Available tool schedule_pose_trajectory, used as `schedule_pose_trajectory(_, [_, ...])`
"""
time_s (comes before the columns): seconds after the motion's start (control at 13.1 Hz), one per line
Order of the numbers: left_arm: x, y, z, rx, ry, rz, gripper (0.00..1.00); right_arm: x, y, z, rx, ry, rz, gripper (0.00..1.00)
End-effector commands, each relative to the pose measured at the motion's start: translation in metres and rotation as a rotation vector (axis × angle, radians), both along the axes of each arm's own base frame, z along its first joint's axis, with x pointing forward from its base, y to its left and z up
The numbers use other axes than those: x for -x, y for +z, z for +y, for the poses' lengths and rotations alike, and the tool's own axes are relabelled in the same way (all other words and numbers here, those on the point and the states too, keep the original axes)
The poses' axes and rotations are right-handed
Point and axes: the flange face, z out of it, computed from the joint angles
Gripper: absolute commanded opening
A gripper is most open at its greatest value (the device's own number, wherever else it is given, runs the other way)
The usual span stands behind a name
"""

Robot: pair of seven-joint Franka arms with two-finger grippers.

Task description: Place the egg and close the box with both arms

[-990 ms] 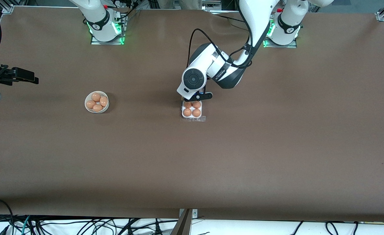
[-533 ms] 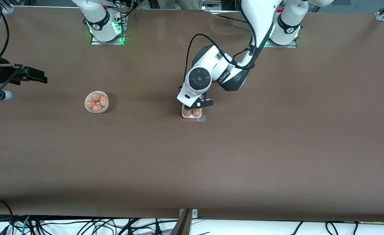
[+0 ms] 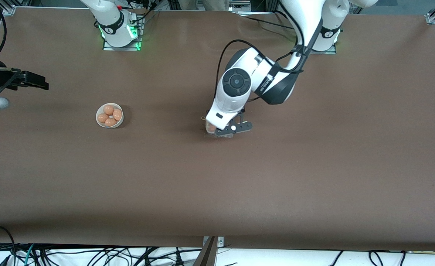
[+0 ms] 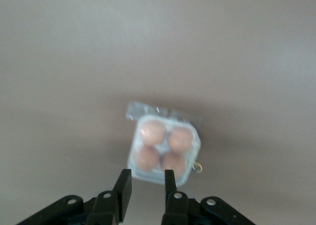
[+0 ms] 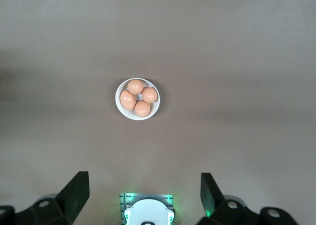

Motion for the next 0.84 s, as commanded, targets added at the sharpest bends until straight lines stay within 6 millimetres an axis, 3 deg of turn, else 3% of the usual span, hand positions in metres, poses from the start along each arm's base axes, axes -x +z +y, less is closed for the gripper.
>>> schedule_pose_trajectory(0.0, [-0.031,0.031,0.050,-0.050,0.025,-0.060,0.56,0.009,0.006,0.003,-0.006,0.005,0.000,1.00])
schedule_pose_trajectory(0.08, [-0.043,0.044,0.063,-0.065,0.006,-0.102,0.63,0.009,0.007,0.003,-0.007,0.007,0.000,1.00])
schedule_pose_trajectory(0.23, [-0.068,0.049,0.104,-0.067,-0.020,-0.105,0.74,0.012,0.010,0.002,-0.007,0.007,0.008,1.00])
schedule_pose_trajectory(0.53, [-0.090,0.059,0.166,-0.123,-0.141,-0.049,0.96,0.014,0.018,0.005,-0.006,0.008,-0.004,1.00])
schedule_pose_trajectory(0.61, [-0.095,0.071,0.185,-0.142,-0.154,-0.056,0.99,0.014,0.018,0.004,-0.007,0.010,-0.003,1.00])
schedule_pose_trajectory(0.69, [-0.099,0.096,0.211,-0.144,-0.168,-0.083,0.99,0.014,0.017,0.001,-0.008,0.005,-0.001,1.00])
schedule_pose_trajectory(0.76, [-0.105,0.108,0.241,-0.133,-0.187,-0.088,1.00,0.015,0.019,-0.002,-0.008,-0.001,-0.004,1.00])
